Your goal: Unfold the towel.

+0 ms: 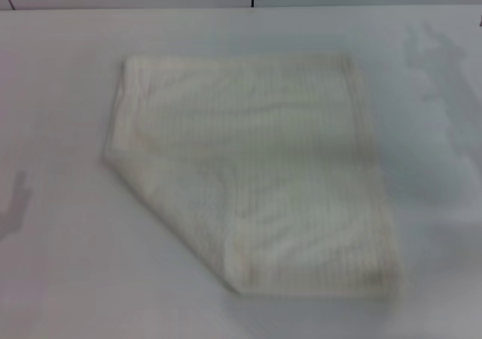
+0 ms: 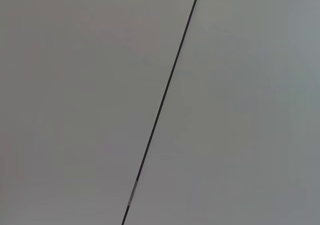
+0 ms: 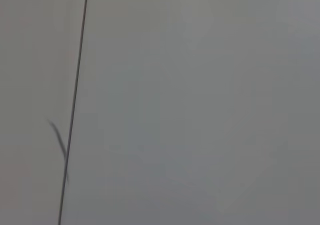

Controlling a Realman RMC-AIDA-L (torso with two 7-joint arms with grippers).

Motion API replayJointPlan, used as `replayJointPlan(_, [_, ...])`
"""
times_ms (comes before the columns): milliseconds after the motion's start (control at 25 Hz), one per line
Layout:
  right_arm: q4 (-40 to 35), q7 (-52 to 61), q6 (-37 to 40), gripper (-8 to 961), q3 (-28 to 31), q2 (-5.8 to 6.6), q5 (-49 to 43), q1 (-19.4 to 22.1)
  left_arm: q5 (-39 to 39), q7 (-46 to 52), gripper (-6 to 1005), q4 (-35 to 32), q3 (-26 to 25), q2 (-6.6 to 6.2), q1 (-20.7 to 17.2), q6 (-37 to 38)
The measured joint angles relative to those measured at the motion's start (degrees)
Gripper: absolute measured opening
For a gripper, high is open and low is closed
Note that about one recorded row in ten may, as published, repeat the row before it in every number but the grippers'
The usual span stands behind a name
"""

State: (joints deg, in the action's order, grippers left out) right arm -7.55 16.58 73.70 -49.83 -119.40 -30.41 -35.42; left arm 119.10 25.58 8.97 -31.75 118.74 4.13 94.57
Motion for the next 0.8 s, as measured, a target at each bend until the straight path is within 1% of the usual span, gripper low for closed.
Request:
replayJointPlan(480, [0.4,-0.3,1.4,213,0.0,-0.12,0.0,0.1,0.0,-0.6,816,0.6,0.1,0.00,0.7,-0.2])
replayJointPlan(640, [0.7,0.6,0.3,197,0.3,-0.12,0.1,-0.5,0.0,-0.4,816,0.8,0.1,0.03,1.1,-0.2])
replayJointPlan(800, [0.2,4.3,-2.4,181,-0.3,0.17,-0.8,-1.6,0.1,-0.1,815,1.2,2.3,0.03,1.8,-0.5])
